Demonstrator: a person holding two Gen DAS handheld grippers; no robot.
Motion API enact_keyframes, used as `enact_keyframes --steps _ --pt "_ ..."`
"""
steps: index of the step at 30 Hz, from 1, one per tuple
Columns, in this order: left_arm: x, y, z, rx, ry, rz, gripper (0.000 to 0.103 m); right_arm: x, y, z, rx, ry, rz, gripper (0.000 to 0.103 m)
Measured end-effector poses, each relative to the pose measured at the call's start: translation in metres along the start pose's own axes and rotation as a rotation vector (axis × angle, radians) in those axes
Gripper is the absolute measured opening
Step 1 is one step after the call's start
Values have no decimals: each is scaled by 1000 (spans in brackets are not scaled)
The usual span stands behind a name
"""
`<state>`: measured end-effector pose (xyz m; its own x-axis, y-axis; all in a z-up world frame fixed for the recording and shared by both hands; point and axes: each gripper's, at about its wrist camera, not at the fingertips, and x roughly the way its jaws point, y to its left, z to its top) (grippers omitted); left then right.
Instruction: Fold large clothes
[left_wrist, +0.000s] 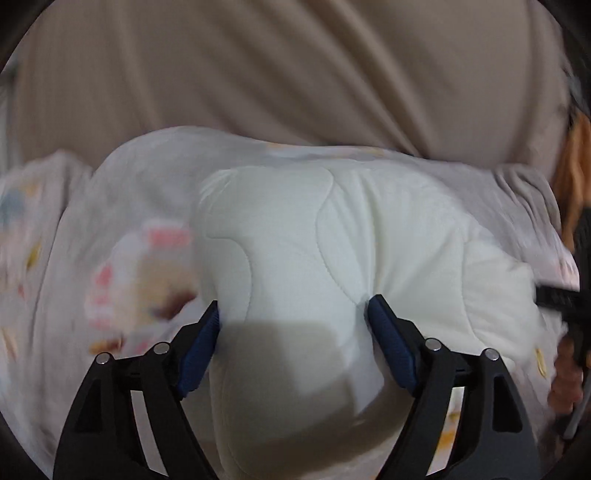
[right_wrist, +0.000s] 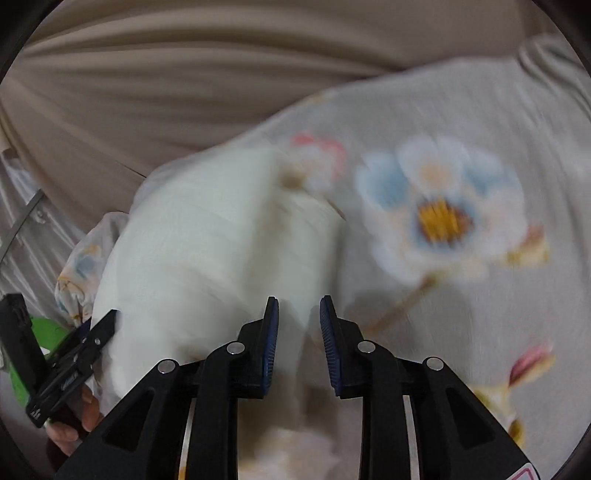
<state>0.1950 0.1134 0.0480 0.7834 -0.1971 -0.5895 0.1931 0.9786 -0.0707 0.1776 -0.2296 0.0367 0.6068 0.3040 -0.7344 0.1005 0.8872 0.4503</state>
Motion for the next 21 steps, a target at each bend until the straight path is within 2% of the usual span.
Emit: enact_keyframes --steps 2,5,8,10,12,15,21 --pt "-17 14 -6 -12 -14 -42 80 -18 -11 -11 36 -18 63 30" --pt "-50 8 1 15 -71 7 80 -56 -5 -8 22 -109 60 31" --pt "-86 -8 17 75 -153 46 83 -83 30 -1 -47 -182 77 31" --pt "-92 -26 25 115 -167 59 86 -89 60 0 -124 -204 76 30" --pt "-90 -40 27 134 -160 51 86 -81 92 -5 -211 -208 25 27" --pt "-72 -50 18 141 -126 84 86 -59 122 -18 -327 -209 -117 20" --pt "-37 -36 -11 105 -13 126 86 -27 105 -45 -376 -152 -231 19"
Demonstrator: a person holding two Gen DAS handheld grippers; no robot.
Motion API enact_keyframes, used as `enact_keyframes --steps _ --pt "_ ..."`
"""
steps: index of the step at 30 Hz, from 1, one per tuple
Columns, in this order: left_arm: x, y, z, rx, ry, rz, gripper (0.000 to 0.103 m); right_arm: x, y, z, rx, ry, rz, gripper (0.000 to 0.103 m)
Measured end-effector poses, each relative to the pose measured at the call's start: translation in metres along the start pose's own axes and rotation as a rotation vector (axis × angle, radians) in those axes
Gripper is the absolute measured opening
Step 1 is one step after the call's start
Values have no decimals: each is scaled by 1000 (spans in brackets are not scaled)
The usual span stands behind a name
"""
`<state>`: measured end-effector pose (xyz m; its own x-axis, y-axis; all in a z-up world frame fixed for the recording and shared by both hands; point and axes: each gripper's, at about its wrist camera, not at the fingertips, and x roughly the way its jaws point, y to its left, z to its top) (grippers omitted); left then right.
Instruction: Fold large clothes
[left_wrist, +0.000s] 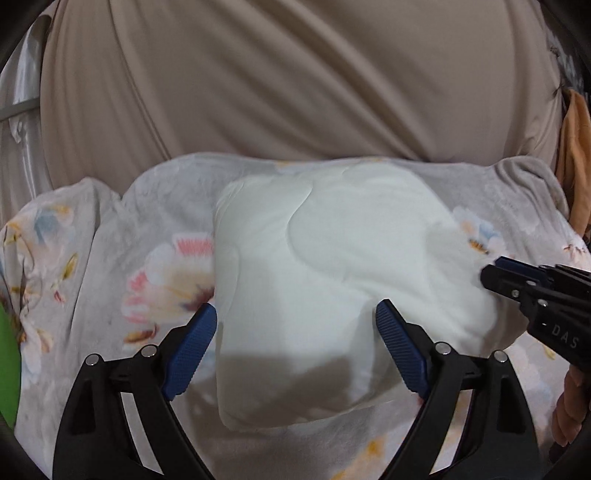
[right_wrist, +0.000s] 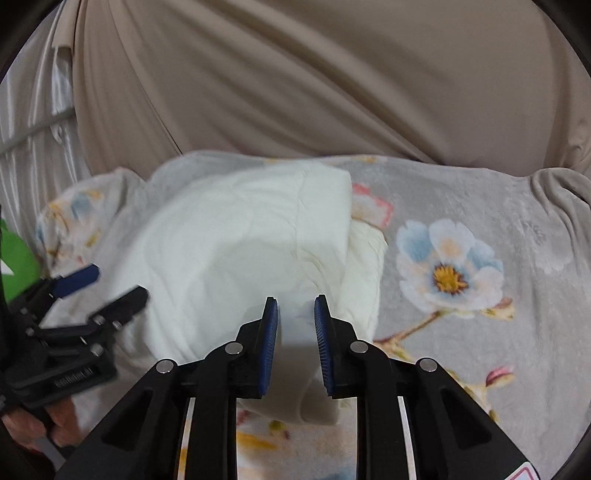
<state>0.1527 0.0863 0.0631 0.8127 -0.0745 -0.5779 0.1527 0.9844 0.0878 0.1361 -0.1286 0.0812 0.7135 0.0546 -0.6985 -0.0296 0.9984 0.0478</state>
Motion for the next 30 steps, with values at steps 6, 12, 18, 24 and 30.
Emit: enact_keyframes --steps 6,12,18,24,30 --pt "7 5 -11 -31 28 -2 87 12 -7 -14 28 56 7 19" --pt "6 7 -13 -43 31 2 87 -2 4 -20 -12 30 -8 23" --pt "-4 -1 -21 -34 33 13 87 -7 5 -29 -6 31 -38 22" --pt "-10 -6 -30 -48 54 7 87 4 4 -40 -18 77 -41 19" --pt "-20 -11 -54 -41 73 34 86 -24 11 -50 -11 48 -38 19"
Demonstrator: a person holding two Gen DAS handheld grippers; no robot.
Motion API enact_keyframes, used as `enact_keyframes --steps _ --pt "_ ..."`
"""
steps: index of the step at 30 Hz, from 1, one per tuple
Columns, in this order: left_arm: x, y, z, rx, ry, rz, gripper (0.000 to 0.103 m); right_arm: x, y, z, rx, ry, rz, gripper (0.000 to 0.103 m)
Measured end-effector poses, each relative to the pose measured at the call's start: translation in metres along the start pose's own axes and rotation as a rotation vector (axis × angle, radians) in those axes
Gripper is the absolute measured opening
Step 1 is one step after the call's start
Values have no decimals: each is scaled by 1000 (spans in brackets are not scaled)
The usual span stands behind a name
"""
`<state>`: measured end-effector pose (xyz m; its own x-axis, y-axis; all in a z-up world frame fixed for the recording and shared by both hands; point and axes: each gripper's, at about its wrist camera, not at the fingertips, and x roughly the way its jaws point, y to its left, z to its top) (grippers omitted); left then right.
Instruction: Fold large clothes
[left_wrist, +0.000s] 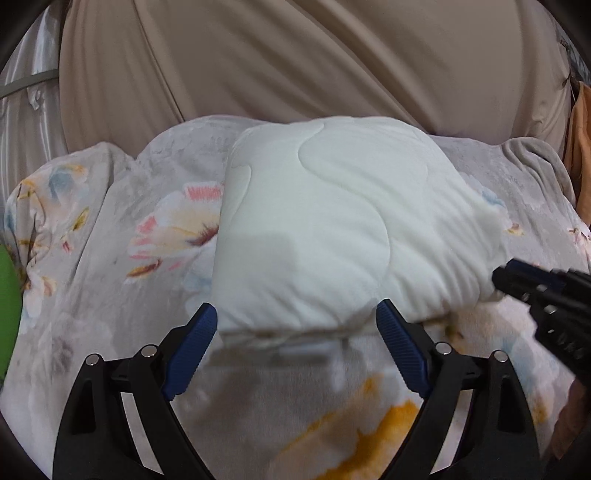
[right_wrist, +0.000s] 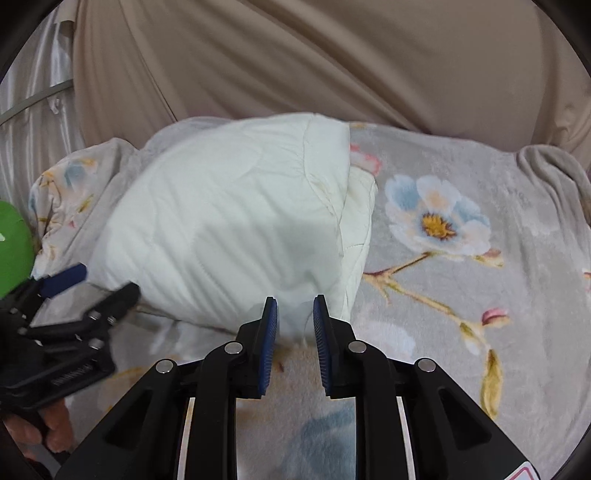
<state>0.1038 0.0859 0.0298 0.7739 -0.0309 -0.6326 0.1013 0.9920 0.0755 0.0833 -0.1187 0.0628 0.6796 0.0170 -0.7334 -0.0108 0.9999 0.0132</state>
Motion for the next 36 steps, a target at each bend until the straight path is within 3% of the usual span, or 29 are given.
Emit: enact_keyframes --steps 6,8,12,18,22,36 --pt "2 -3 -32 -43 52 19 86 6 -2 -34 46 66 13 24" --pt "4 -5 -41 -56 59 38 92 13 -1 -47 55 92 -8 26" --pt "7 -13 -52 -46 85 59 93 16 11 -63 2 81 -83 38" --pt "1 -20 -54 -17 47 106 95 15 23 -68 -35 65 -126 48" --pt "0 -23 -54 -1 30 145 95 15 24 -70 -29 73 -128 49" --pt "-3 -25 -55 9 15 159 94 16 18 -71 -17 76 -126 49"
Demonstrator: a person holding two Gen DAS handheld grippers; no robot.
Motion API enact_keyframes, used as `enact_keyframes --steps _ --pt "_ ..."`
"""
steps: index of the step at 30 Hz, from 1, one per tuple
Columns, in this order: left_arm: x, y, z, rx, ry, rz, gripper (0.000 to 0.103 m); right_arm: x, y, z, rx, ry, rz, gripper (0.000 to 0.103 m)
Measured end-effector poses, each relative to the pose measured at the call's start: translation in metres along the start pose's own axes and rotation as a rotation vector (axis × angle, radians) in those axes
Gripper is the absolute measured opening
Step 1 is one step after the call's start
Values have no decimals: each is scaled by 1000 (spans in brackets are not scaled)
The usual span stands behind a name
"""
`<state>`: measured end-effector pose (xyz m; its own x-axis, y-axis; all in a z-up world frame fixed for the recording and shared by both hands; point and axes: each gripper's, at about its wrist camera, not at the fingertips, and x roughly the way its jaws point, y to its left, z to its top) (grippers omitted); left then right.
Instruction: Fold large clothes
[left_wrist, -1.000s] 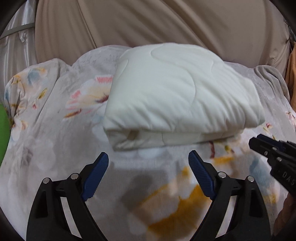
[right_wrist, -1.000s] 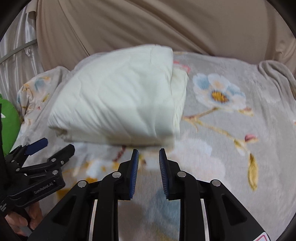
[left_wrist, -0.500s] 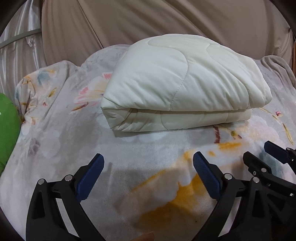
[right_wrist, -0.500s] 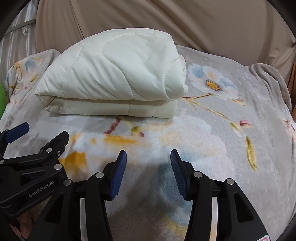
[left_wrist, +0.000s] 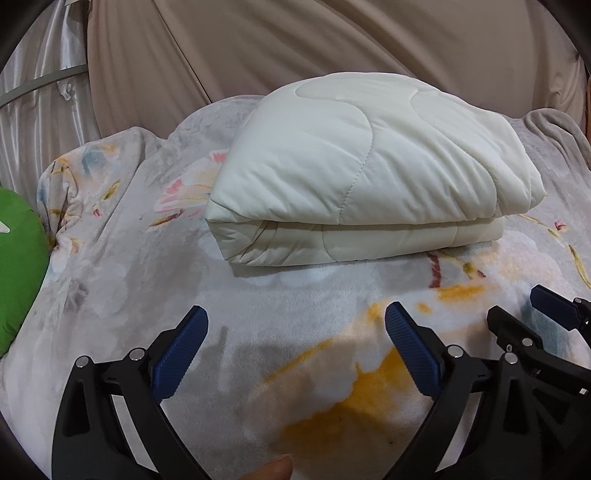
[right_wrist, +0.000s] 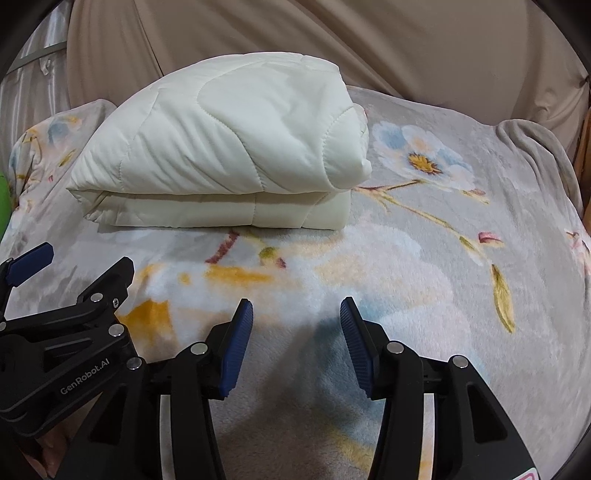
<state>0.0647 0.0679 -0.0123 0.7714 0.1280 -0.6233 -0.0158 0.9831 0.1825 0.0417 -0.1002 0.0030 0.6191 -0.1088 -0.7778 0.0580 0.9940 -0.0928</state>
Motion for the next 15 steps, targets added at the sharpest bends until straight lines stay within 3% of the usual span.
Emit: enact_keyframes --steps 15 --pt "-5 -3 -1 5 -16 9 94 -1 -2 -2 6 -6 -15 49"
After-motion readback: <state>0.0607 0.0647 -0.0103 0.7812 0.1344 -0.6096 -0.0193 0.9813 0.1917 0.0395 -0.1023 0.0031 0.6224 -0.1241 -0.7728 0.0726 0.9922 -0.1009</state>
